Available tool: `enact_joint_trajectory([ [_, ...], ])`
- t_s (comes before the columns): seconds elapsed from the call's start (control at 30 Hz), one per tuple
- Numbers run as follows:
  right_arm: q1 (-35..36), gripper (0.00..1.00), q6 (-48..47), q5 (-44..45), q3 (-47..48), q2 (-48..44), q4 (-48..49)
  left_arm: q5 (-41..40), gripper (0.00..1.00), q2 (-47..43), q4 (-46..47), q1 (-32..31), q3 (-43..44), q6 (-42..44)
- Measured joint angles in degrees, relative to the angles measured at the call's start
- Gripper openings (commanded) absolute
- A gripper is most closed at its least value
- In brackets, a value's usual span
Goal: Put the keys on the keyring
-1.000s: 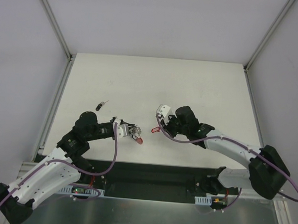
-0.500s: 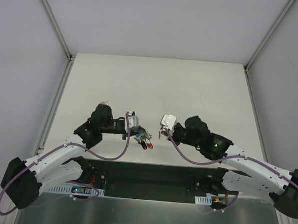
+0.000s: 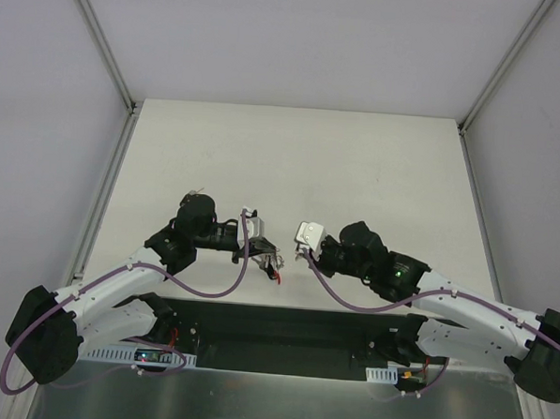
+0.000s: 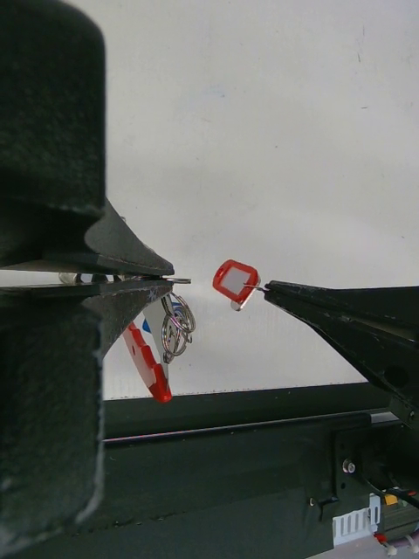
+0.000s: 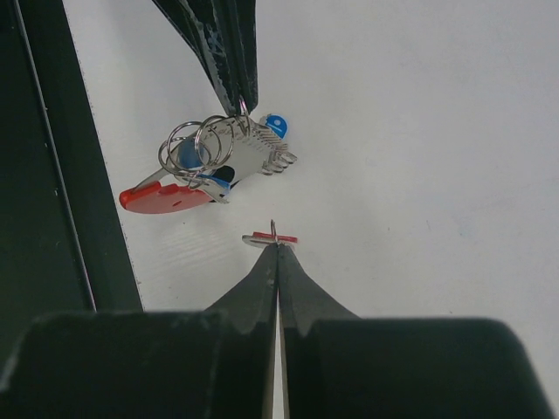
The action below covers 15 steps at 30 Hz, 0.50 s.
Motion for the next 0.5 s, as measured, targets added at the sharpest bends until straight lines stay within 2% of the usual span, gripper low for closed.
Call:
enact_joint_trajectory([
  [0.5,0.2,0.01,-1.0,-1.8,2.1,6.1,4.2,-0.2,0.0,-0.3,-0.9,0.0,0.0,0.7],
])
